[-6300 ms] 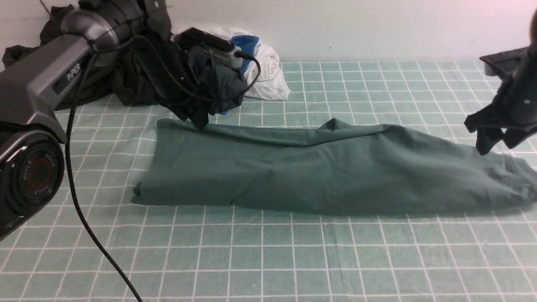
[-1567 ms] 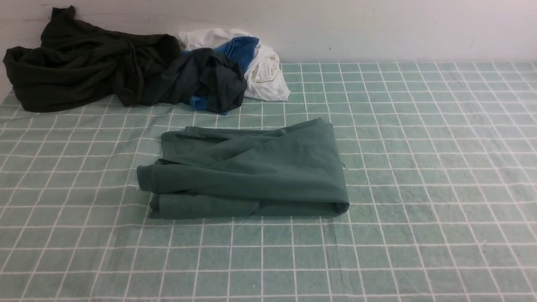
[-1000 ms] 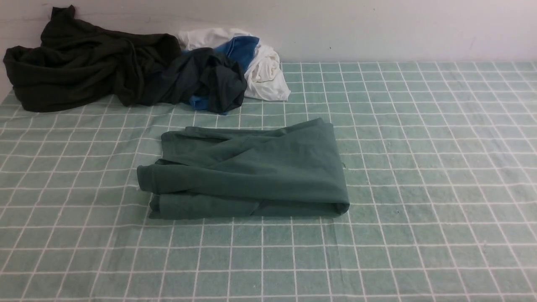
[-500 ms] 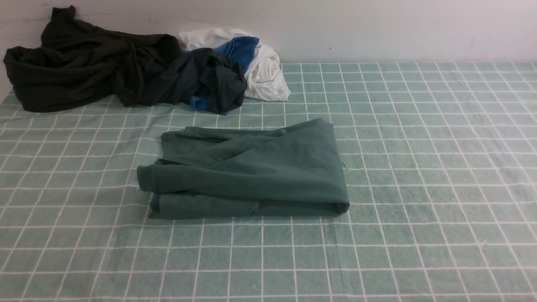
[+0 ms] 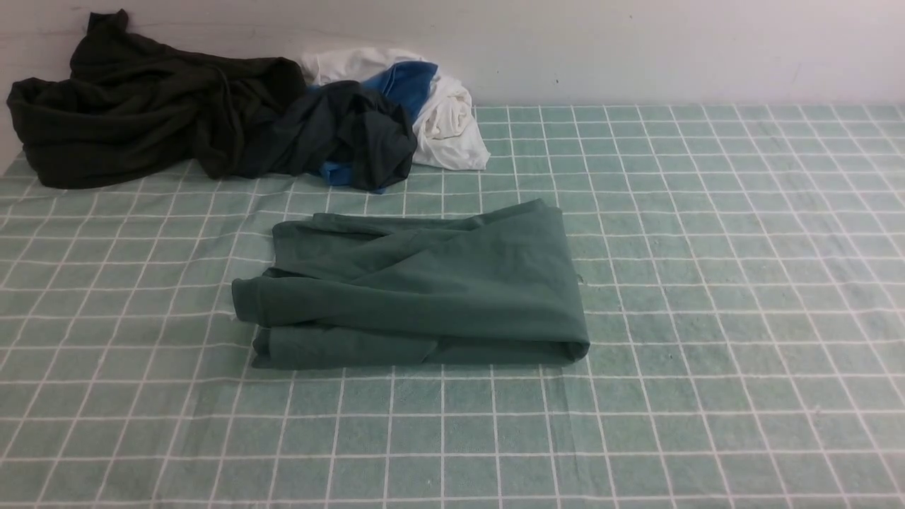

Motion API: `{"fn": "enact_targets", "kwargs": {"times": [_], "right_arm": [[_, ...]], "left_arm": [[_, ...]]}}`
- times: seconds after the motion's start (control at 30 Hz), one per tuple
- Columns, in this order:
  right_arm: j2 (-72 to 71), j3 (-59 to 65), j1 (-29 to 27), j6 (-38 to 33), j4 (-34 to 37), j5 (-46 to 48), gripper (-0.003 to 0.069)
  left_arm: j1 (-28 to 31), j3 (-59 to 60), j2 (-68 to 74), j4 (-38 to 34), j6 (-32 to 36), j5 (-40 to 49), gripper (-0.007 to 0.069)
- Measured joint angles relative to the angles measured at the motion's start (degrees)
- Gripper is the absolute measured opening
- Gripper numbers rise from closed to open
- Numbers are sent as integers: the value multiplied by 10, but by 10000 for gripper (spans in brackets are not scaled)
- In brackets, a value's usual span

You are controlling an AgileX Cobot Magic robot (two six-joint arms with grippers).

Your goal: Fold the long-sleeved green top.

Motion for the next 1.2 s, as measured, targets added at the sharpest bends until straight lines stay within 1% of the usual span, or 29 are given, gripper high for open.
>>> {"fn": "enact_targets", "kwargs": {"times": [0.07,0.1,0.13,0.17,0.3,0.4,1.2], "right_arm": [[0,0,0,0,0,0,-14],[0,0,0,0,0,0,-14],[0,0,0,0,0,0,-14],[0,0,0,0,0,0,-14],[0,0,0,0,0,0,-14],[0,0,0,0,0,0,-14],[0,0,0,0,0,1,-14]], "left_arm": [[39,35,-5,-31,33,-57,-3],[43,44,-7,-37,42,-70,-3],[72,81,-16,-57,74,-115,-3],[88,104,-25,-70,90,-137,-3],[119,166,-68,-78,113,-156,-3],[123,195,-94,-80,115,-138,-3],[124,196,-97,-81,115,-133,-3]]}}
